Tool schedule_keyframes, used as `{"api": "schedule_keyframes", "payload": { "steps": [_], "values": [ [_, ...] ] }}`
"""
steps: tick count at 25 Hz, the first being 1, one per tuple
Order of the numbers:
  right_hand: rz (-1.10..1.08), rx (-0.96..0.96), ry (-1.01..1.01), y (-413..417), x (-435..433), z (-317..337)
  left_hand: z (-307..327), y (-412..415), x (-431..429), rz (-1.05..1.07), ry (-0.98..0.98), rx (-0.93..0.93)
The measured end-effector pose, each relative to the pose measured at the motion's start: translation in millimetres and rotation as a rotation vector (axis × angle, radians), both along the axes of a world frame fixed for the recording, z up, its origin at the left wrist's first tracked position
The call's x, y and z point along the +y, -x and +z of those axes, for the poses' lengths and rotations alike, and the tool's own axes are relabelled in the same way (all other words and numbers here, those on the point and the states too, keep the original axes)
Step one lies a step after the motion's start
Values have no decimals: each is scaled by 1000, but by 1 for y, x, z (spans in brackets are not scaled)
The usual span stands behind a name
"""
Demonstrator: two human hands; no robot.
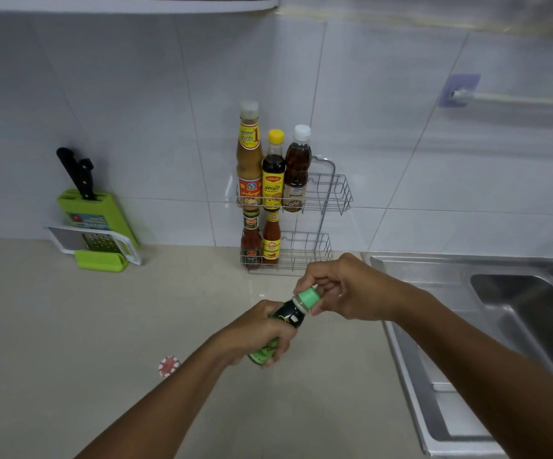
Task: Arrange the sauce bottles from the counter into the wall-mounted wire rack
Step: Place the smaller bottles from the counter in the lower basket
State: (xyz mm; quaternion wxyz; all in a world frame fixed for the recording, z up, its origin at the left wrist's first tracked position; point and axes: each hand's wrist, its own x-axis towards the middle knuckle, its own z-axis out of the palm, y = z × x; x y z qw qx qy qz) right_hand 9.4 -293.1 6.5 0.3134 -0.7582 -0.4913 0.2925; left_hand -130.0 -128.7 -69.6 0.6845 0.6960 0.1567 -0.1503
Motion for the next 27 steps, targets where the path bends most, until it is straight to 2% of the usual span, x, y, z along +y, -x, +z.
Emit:
{"api": "schedule_keyframes", "payload": {
  "steps": [6,8,13,17,19,21,24,25,26,27],
  "values": [
    [148,-26,-140,12,5,21,-5,6,13,-411,712,85],
    [190,-40,-168,14,5,26,-7,5,13,-506,818,79],
    [269,62,-175,19,4,43,1,5,12,-572,865,34],
    [221,52,-153,18,6,47,9,9,7,-366,659,-23],
    [160,52,-65,14,7,47,12,11,1,-241,499,-88],
    [84,-6,83,14,7,50,15,10,-6,-98,192,-158],
    [-73,-240,269,21,8,45,18,6,-16,140,-510,-263],
    [-130,-271,273,20,8,41,19,2,-18,188,-620,-291],
    [-187,-272,218,18,6,40,22,0,-19,191,-592,-276],
    [-195,-286,104,14,5,40,25,-3,-19,168,-436,-251]
  ]
}}
